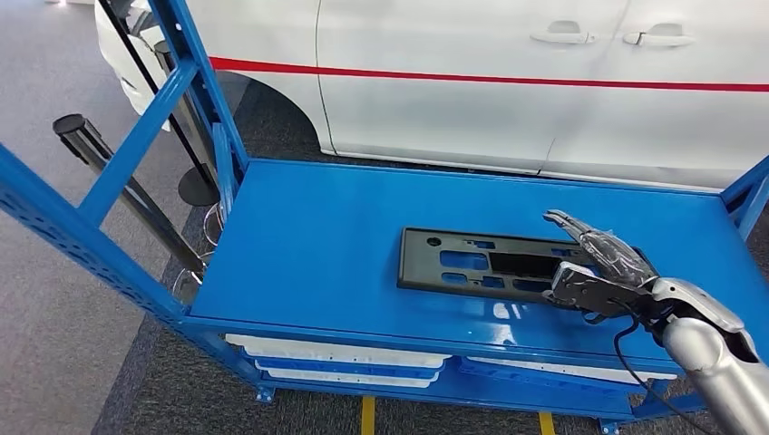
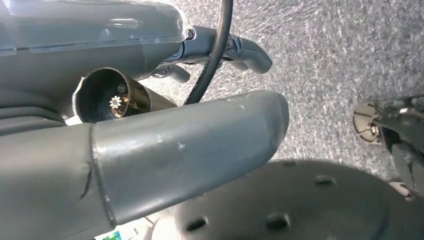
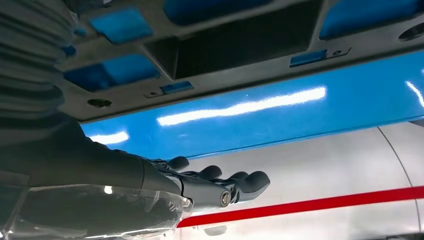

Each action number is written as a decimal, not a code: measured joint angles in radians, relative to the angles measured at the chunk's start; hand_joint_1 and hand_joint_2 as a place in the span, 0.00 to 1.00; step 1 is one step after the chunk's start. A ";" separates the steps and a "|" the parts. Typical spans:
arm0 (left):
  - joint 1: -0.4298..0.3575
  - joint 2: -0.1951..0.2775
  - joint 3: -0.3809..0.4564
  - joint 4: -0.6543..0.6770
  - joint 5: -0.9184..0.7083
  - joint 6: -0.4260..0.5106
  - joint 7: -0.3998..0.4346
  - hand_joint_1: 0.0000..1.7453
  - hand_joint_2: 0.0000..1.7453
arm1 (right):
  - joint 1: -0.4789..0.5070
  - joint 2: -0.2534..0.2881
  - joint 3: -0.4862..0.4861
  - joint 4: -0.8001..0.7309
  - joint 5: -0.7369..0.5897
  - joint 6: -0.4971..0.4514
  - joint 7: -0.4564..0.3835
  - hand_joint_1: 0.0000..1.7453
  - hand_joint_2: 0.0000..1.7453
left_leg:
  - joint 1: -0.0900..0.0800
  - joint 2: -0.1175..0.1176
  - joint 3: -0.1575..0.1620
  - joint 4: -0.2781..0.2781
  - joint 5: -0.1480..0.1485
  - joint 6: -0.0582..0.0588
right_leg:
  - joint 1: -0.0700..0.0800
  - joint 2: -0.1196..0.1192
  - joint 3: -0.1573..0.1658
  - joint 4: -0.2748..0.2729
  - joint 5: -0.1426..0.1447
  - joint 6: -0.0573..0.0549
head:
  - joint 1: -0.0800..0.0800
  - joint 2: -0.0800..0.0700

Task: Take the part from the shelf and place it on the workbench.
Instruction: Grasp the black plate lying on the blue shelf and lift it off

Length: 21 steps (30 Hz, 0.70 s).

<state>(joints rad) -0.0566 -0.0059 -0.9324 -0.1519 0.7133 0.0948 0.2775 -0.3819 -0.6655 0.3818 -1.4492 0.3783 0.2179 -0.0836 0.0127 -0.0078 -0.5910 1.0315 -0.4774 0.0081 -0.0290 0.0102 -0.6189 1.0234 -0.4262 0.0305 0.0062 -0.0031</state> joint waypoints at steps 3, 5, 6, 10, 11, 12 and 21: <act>0.001 0.000 0.000 0.000 0.002 0.001 0.000 0.00 0.00 | -0.001 -0.009 -0.010 0.000 -0.006 0.008 0.000 0.00 0.00 | 0.002 -0.001 0.004 -0.002 0.014 0.005 | 0.003 -0.001 0.004 -0.002 -0.001 -0.031 | 0.000 0.000; 0.001 0.000 0.000 0.000 0.002 0.002 0.001 0.00 0.00 | -0.002 -0.013 -0.013 0.000 -0.008 0.009 0.000 0.00 0.00 | 0.000 -0.002 0.005 -0.002 0.013 0.010 | 0.003 -0.001 0.007 -0.007 0.001 -0.040 | 0.000 0.000; 0.001 0.000 0.000 0.000 0.003 0.002 0.001 0.00 0.00 | -0.002 -0.014 -0.014 0.000 -0.009 0.009 0.000 0.00 0.00 | -0.001 -0.003 0.005 -0.002 0.013 0.013 | 0.003 -0.001 0.009 -0.009 0.002 -0.040 | 0.000 0.000; 0.000 -0.001 0.000 0.000 0.004 0.002 0.000 0.00 0.00 | -0.002 -0.015 -0.017 0.000 -0.025 0.012 -0.002 0.00 0.00 | -0.004 -0.003 0.005 -0.002 0.011 0.020 | 0.002 -0.001 0.012 -0.015 0.004 -0.036 | 0.000 0.000; 0.000 -0.001 0.000 0.000 0.005 0.002 0.001 0.00 0.00 | -0.002 -0.014 -0.020 -0.001 -0.057 0.021 -0.010 0.00 0.00 | -0.005 -0.003 0.005 -0.001 0.010 0.021 | 0.001 -0.002 0.012 -0.016 0.005 -0.033 | 0.000 0.000; 0.000 0.000 0.000 0.000 0.008 0.003 0.002 0.00 0.00 | -0.002 -0.015 -0.028 -0.005 -0.123 0.035 -0.021 0.00 0.00 | -0.006 -0.003 0.005 -0.001 0.010 0.022 | 0.000 -0.002 0.012 -0.016 0.005 -0.026 | 0.000 0.000; 0.003 -0.001 0.000 0.000 0.051 0.009 0.013 0.00 0.00 | -0.150 -0.144 -0.265 -0.179 -0.915 0.045 0.080 0.00 0.00 | -0.013 -0.004 0.003 0.001 0.008 0.027 | -0.011 -0.004 0.011 -0.018 0.001 0.036 | 0.000 0.000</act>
<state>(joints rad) -0.0535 -0.0067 -0.9323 -0.1520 0.7639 0.1042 0.2906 -0.5320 -0.8091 0.1173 -1.6281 -0.5367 0.2626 -0.0041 -0.0007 -0.0113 -0.5876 1.0323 -0.4697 0.0349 -0.0400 0.0062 -0.6083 1.0055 -0.4251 0.0666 0.0063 -0.0031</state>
